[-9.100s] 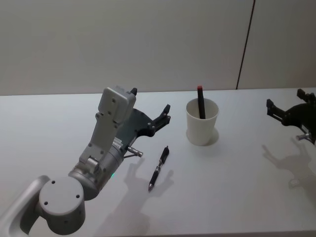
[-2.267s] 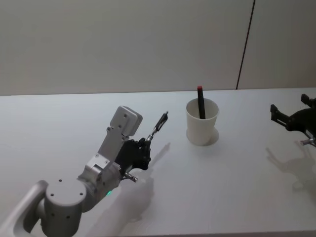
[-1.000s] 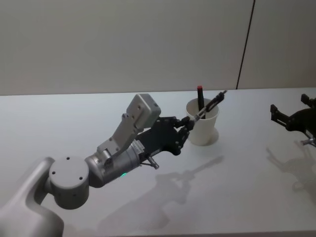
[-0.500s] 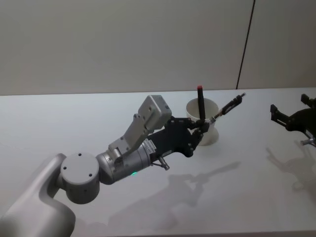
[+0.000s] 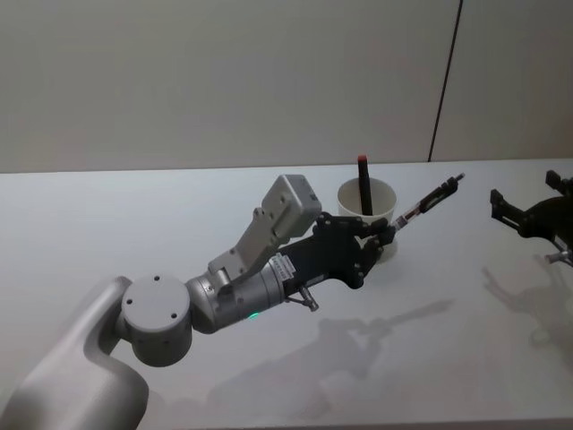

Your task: Place the pen into the pen holder.

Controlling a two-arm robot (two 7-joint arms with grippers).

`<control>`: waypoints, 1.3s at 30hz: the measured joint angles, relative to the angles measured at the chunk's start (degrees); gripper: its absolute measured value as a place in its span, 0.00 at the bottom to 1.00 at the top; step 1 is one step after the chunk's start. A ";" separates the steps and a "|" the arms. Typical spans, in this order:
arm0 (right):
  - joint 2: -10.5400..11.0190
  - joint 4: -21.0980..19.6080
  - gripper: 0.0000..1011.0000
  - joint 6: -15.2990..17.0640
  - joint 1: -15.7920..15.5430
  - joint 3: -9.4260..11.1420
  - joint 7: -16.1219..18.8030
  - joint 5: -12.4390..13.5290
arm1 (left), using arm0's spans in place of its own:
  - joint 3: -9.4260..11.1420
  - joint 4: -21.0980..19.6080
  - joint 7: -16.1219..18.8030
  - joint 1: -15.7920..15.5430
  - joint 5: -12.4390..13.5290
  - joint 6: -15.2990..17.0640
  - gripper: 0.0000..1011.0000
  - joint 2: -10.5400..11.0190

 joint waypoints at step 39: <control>4.17 -5.46 0.99 0.01 -6.67 4.26 16.80 15.15 | 0.39 1.03 -1.01 -0.55 -0.33 -0.75 0.11 -0.55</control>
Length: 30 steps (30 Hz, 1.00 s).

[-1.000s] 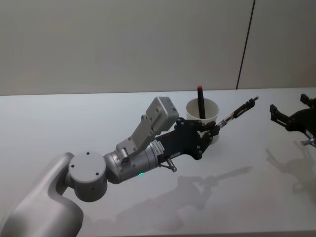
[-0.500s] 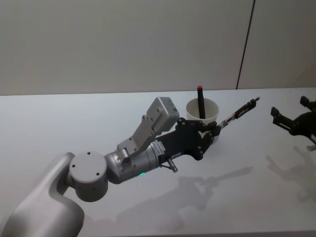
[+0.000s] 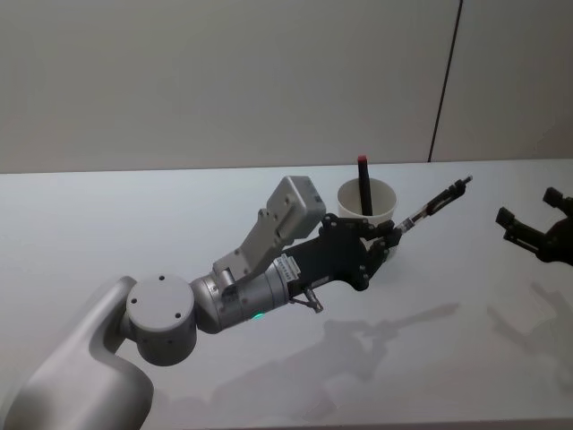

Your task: Place the pen into the pen holder.

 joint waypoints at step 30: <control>2.13 -6.23 0.99 13.64 -5.30 1.44 11.63 17.36 | -0.01 0.05 -0.04 -0.01 0.01 -0.01 0.11 -0.01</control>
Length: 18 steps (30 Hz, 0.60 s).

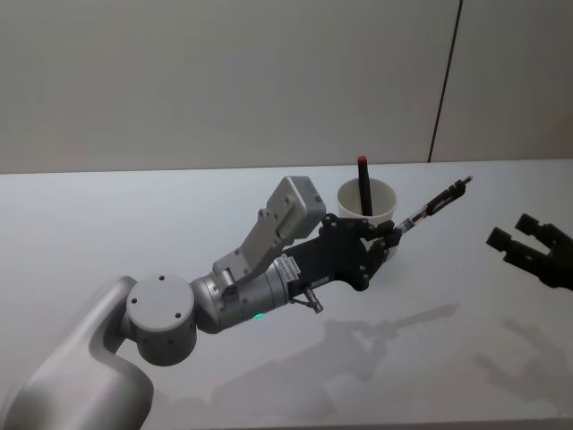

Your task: Place the pen into the pen holder.

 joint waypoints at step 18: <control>-3.06 -2.23 0.99 3.29 0.31 -3.35 -7.37 4.63 | 0.00 0.00 0.00 0.00 0.00 0.00 0.11 0.00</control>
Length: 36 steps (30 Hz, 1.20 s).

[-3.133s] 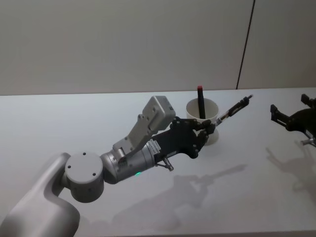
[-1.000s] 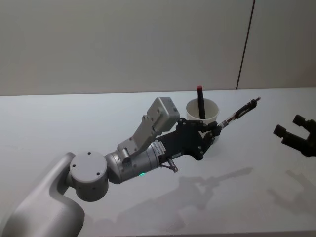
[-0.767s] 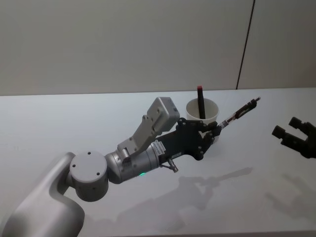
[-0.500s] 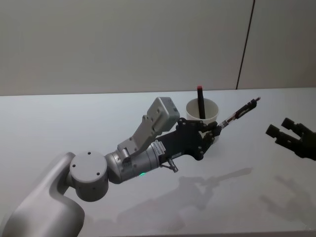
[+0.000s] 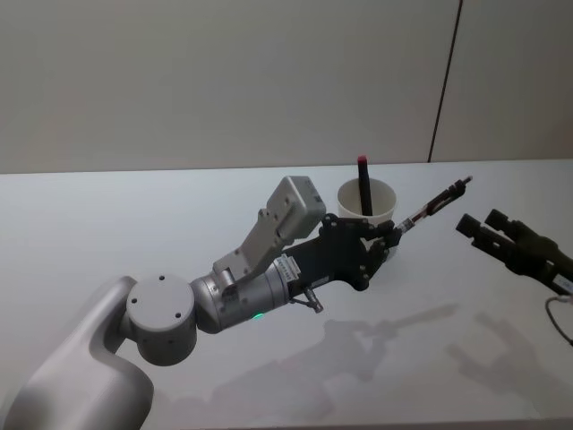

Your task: Place the pen into the pen holder.

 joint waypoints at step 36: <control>-4.58 1.40 0.94 4.74 3.97 -4.69 -13.58 7.98 | 0.00 0.00 0.01 0.00 0.00 0.00 0.11 0.00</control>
